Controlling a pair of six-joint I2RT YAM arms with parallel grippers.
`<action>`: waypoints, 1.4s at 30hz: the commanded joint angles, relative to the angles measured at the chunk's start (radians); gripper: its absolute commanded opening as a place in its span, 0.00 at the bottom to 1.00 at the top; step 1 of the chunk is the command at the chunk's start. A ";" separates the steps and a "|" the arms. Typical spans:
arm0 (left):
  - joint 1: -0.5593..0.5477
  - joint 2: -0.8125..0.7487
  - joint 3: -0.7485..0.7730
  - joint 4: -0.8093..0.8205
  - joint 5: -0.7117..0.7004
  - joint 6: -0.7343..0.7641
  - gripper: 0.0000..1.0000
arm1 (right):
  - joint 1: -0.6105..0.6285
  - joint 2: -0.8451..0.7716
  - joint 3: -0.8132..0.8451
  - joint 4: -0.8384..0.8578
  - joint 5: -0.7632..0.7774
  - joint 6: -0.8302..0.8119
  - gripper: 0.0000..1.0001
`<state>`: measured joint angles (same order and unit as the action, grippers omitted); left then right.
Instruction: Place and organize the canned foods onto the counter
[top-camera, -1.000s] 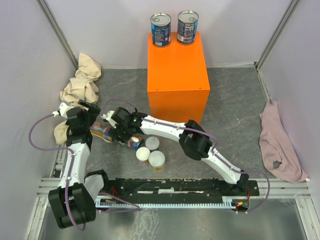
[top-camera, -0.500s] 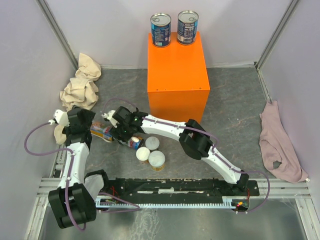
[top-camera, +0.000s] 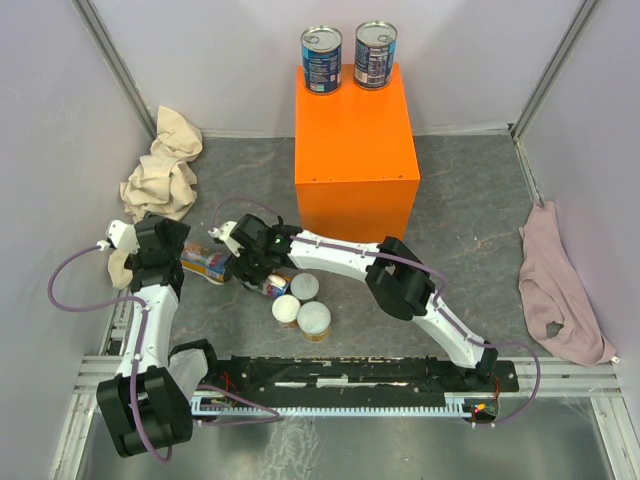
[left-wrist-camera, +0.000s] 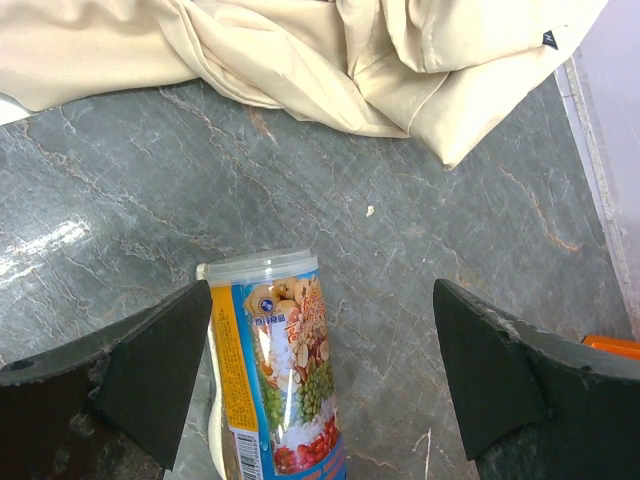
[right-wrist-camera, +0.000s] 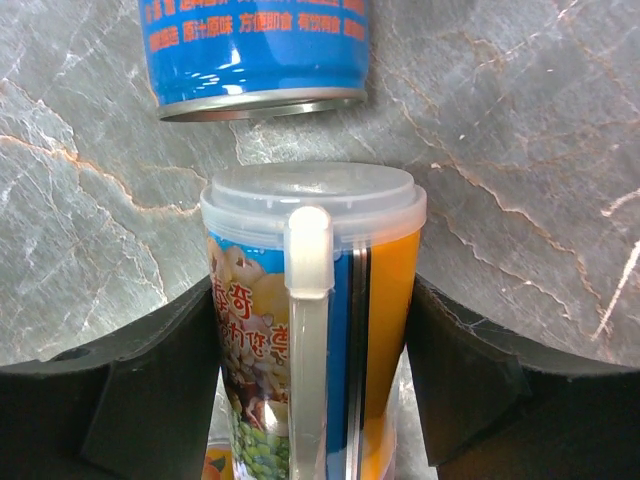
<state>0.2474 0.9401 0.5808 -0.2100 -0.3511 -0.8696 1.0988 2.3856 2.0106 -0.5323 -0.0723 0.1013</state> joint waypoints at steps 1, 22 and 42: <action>0.008 -0.007 0.045 0.009 -0.029 -0.026 0.98 | 0.011 -0.156 0.007 0.077 0.028 -0.030 0.01; 0.007 -0.007 0.042 0.013 -0.019 -0.023 0.98 | 0.029 -0.327 -0.076 0.187 0.075 -0.042 0.01; 0.006 -0.007 0.039 0.016 -0.022 -0.021 0.98 | 0.032 -0.475 0.171 0.140 0.045 -0.103 0.01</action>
<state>0.2474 0.9401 0.5808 -0.2115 -0.3508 -0.8696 1.1255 2.0617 2.0251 -0.5037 -0.0059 0.0364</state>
